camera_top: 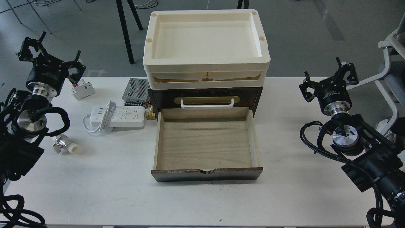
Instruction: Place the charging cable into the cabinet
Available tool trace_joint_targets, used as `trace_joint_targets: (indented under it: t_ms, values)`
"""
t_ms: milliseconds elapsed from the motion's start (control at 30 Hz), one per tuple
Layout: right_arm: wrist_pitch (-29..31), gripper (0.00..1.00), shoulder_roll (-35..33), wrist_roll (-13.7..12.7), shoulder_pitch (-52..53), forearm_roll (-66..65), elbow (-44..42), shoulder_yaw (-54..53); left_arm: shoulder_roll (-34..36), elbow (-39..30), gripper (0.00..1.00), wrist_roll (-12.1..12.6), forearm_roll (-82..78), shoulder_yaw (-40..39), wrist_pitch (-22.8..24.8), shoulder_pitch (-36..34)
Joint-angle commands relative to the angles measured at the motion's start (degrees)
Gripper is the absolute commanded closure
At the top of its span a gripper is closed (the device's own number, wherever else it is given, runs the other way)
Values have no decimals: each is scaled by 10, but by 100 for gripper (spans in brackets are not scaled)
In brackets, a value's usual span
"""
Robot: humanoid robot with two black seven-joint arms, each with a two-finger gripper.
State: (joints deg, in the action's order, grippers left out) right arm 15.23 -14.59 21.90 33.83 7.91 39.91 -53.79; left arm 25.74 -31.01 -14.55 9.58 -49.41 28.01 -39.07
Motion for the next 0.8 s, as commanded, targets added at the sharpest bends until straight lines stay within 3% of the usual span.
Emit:
trace_joint_targets:
  t_ms: [0,267,400,533,767]
  values:
    - [-1,0,0,1,0,0,0,-1,-1,1,0,-1,-1,0,0,3]
    - [-1,0,0,5,0,0,0,0,4,-8,0,-1,-1,-1,0,-1]
    - [-1,0,1,6,0,-1,0,0,45,-26,0,0,-4,8,0,-4]
    - [-1,0,0,7,0,0,1,0,102,-77,0,4,-40,22,0,-2]
    - [0,0,-3,7,-9,-1,24,8,212,-222,0,3,-310,31,0,-12]
